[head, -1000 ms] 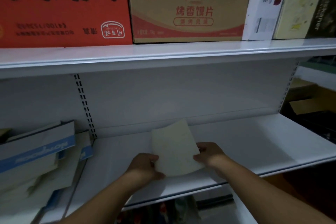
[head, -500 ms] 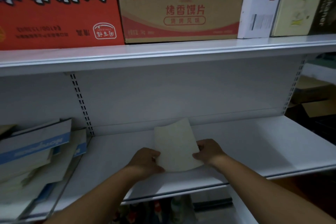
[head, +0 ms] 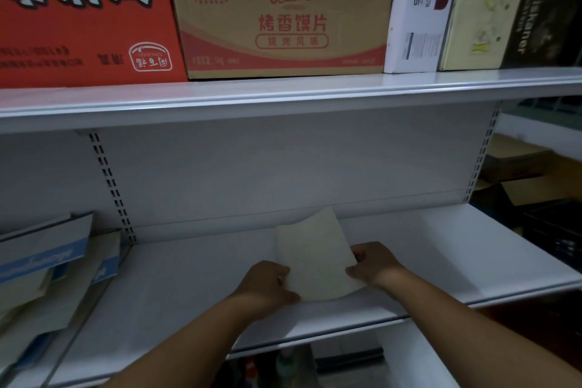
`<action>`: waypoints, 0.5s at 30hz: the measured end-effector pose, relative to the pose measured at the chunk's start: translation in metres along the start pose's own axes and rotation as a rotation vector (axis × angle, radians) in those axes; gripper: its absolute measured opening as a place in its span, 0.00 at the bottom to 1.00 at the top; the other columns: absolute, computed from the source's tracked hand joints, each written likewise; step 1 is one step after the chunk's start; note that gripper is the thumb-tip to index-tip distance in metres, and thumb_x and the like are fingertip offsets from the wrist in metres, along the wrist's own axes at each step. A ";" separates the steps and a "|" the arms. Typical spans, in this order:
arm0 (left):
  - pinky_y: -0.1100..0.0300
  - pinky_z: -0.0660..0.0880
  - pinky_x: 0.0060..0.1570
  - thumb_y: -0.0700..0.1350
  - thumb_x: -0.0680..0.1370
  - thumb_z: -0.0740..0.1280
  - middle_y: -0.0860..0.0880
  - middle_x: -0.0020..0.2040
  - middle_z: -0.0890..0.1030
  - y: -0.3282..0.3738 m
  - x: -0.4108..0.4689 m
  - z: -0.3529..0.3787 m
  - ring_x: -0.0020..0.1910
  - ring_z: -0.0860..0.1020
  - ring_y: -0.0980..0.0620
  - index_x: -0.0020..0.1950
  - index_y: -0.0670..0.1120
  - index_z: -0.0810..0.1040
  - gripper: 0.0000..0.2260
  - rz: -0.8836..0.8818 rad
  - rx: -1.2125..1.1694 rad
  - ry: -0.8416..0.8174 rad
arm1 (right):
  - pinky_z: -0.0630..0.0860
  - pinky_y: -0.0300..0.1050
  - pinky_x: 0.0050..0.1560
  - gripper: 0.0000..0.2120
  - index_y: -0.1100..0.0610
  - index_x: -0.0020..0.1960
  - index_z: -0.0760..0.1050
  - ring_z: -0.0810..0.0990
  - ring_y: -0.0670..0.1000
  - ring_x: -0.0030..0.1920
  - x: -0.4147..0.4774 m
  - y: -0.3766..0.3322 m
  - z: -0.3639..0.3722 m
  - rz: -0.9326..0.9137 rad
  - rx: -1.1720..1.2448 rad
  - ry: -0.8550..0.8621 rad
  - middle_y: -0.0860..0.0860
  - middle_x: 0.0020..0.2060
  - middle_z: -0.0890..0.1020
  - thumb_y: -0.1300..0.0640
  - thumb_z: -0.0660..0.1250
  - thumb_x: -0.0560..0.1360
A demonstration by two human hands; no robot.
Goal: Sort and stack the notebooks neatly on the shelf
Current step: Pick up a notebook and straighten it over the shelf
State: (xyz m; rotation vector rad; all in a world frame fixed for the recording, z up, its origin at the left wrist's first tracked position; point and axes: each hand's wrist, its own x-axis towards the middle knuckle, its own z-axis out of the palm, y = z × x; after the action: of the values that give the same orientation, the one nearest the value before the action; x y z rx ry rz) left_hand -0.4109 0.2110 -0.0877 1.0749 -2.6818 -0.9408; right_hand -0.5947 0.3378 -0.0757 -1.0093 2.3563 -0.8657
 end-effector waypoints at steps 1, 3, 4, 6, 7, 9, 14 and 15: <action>0.74 0.63 0.48 0.48 0.69 0.75 0.49 0.64 0.75 -0.001 -0.001 -0.001 0.57 0.75 0.54 0.67 0.44 0.73 0.28 -0.004 0.004 0.001 | 0.74 0.39 0.53 0.16 0.59 0.58 0.79 0.80 0.53 0.55 0.000 0.000 0.000 -0.010 0.002 -0.007 0.55 0.55 0.82 0.64 0.68 0.70; 0.75 0.64 0.47 0.48 0.69 0.75 0.49 0.62 0.76 -0.007 -0.003 -0.007 0.53 0.75 0.56 0.66 0.45 0.73 0.27 -0.016 0.014 0.006 | 0.73 0.38 0.51 0.15 0.59 0.57 0.80 0.81 0.53 0.55 0.001 -0.004 0.006 -0.031 0.007 -0.025 0.55 0.54 0.83 0.64 0.68 0.70; 0.74 0.64 0.47 0.48 0.68 0.75 0.49 0.62 0.76 -0.011 -0.006 -0.010 0.51 0.74 0.57 0.66 0.45 0.74 0.27 -0.026 0.017 0.011 | 0.73 0.37 0.50 0.15 0.59 0.56 0.80 0.81 0.53 0.54 0.001 -0.006 0.010 -0.042 0.011 -0.035 0.56 0.54 0.83 0.64 0.68 0.70; 0.73 0.66 0.49 0.49 0.67 0.76 0.49 0.61 0.77 -0.023 -0.010 -0.018 0.52 0.75 0.56 0.65 0.46 0.74 0.28 -0.058 0.020 0.023 | 0.72 0.36 0.48 0.14 0.60 0.55 0.80 0.81 0.53 0.54 0.003 -0.012 0.021 -0.072 0.012 -0.061 0.56 0.53 0.83 0.64 0.69 0.70; 0.72 0.66 0.49 0.49 0.67 0.76 0.50 0.59 0.78 -0.028 -0.013 -0.022 0.52 0.76 0.56 0.64 0.46 0.75 0.27 -0.067 0.027 0.032 | 0.72 0.35 0.47 0.14 0.60 0.55 0.81 0.81 0.53 0.54 0.004 -0.017 0.028 -0.092 0.006 -0.075 0.56 0.53 0.83 0.63 0.69 0.70; 0.72 0.66 0.46 0.48 0.67 0.76 0.52 0.53 0.78 -0.040 -0.018 -0.031 0.49 0.75 0.57 0.62 0.46 0.77 0.25 -0.074 0.047 0.033 | 0.72 0.34 0.46 0.13 0.60 0.55 0.81 0.81 0.52 0.53 0.005 -0.027 0.039 -0.137 -0.011 -0.103 0.55 0.53 0.83 0.62 0.68 0.70; 0.72 0.68 0.49 0.49 0.69 0.74 0.50 0.59 0.76 -0.063 -0.028 -0.047 0.51 0.76 0.57 0.62 0.49 0.75 0.23 -0.106 0.131 -0.015 | 0.75 0.40 0.51 0.13 0.61 0.54 0.81 0.81 0.52 0.53 0.011 -0.044 0.061 -0.183 -0.110 -0.160 0.55 0.53 0.83 0.57 0.68 0.71; 0.70 0.67 0.57 0.51 0.70 0.73 0.49 0.65 0.73 -0.065 -0.028 -0.047 0.59 0.74 0.55 0.66 0.48 0.72 0.26 -0.113 0.167 -0.037 | 0.76 0.40 0.52 0.14 0.60 0.54 0.80 0.80 0.53 0.53 0.011 -0.045 0.064 -0.179 -0.148 -0.165 0.54 0.53 0.83 0.55 0.68 0.71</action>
State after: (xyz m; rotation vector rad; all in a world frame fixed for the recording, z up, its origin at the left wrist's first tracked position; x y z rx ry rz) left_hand -0.3368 0.1694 -0.0838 1.2657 -2.7969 -0.7716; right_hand -0.5416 0.2808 -0.0919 -1.3156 2.2417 -0.6485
